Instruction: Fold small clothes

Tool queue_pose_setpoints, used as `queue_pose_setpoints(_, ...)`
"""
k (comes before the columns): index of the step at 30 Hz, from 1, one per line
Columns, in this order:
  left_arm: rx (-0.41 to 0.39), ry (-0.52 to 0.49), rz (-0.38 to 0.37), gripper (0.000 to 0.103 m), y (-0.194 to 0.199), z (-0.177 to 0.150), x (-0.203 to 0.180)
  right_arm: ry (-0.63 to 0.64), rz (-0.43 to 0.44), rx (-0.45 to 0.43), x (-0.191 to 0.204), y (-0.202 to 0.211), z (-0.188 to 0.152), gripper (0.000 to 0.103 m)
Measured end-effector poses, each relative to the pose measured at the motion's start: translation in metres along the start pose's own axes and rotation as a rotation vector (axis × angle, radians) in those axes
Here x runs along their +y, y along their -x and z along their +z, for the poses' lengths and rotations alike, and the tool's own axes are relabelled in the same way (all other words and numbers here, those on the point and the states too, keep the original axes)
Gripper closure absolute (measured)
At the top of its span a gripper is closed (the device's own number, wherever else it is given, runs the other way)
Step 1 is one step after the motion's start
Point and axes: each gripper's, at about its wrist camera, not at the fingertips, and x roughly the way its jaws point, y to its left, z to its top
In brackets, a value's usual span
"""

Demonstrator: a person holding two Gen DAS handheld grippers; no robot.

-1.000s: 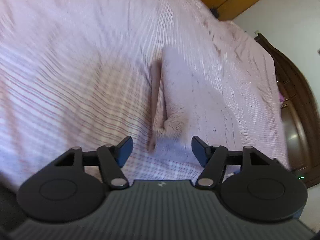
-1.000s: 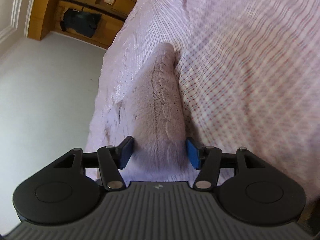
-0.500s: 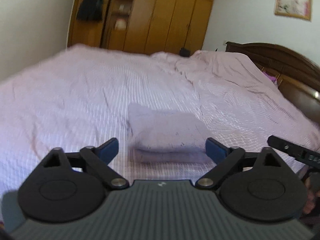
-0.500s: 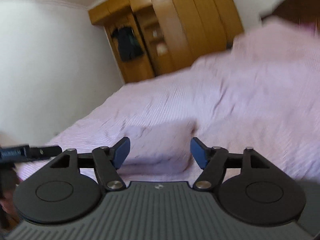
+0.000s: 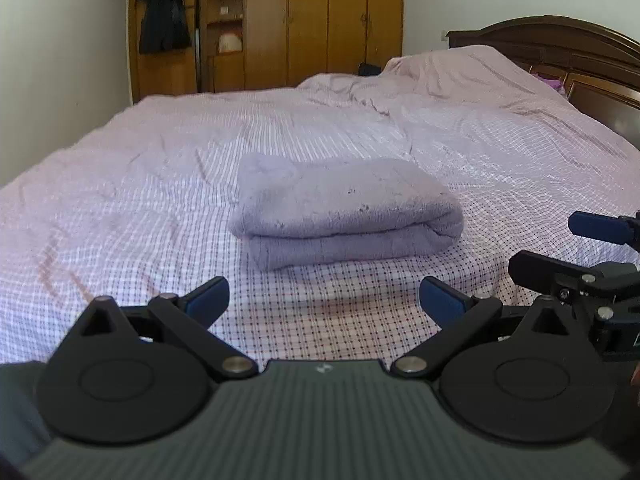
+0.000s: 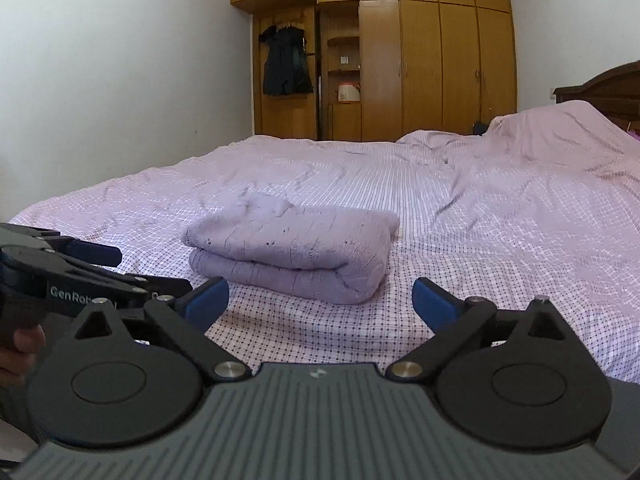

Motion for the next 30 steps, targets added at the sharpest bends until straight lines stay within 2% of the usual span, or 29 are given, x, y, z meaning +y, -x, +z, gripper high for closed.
queue_pose_setpoints(5,-0.018,0.011,-0.017,0.000,0.006,0.002,0.001,-0.017,0.007,0.012,-0.003,-0.010,-0.001,0.000)
queue_pose_setpoints(30,0.005,0.013,-0.006,0.000,0.010,0.003,-0.001,0.006,0.014,0.041,-0.002,-0.020,-0.003,0.000)
